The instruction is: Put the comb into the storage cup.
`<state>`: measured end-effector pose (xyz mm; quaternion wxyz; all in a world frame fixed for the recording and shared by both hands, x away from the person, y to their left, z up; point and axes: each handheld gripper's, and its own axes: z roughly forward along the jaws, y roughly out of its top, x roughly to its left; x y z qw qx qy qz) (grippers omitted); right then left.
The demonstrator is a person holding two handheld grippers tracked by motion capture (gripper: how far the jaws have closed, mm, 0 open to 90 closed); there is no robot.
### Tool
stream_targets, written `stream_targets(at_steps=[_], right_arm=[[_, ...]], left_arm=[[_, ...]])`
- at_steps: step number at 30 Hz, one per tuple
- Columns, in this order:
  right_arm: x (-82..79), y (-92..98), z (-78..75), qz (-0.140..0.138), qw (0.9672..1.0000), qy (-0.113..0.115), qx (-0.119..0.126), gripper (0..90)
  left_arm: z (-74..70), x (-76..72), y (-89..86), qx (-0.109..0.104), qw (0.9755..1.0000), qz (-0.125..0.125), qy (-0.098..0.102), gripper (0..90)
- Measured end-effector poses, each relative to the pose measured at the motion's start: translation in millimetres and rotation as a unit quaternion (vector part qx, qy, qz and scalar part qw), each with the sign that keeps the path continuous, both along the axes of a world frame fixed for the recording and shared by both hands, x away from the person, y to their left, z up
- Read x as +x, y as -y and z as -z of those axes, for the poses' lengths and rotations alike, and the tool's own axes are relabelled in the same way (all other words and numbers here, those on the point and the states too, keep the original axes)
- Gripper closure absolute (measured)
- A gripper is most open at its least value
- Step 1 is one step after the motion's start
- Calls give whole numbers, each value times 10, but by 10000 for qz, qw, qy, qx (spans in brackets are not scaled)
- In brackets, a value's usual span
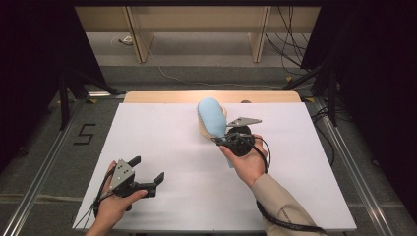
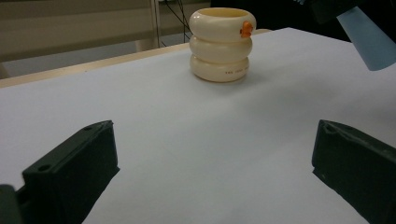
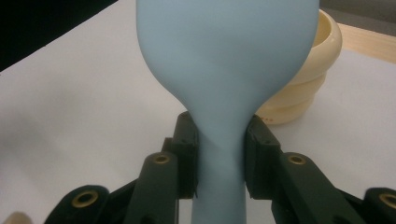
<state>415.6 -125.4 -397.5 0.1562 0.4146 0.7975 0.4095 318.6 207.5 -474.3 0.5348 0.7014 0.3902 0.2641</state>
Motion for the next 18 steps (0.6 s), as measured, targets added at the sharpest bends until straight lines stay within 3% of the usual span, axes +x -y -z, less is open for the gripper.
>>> stream_targets(at_steps=[9,15,18], right_arm=[[-34,-65,17,-83,10000,-16,13,704],[-60,-102,16,-129,9999,-17,25,704],[-71,-123,19,-148,9999,-28,32,704]], left_arm=[[-34,-18,223,-81,9996,253,-51,8],[-76,7,380,-257,9988,357,-225,30],[-98,19,465,-215,9986,431,-200,31]])
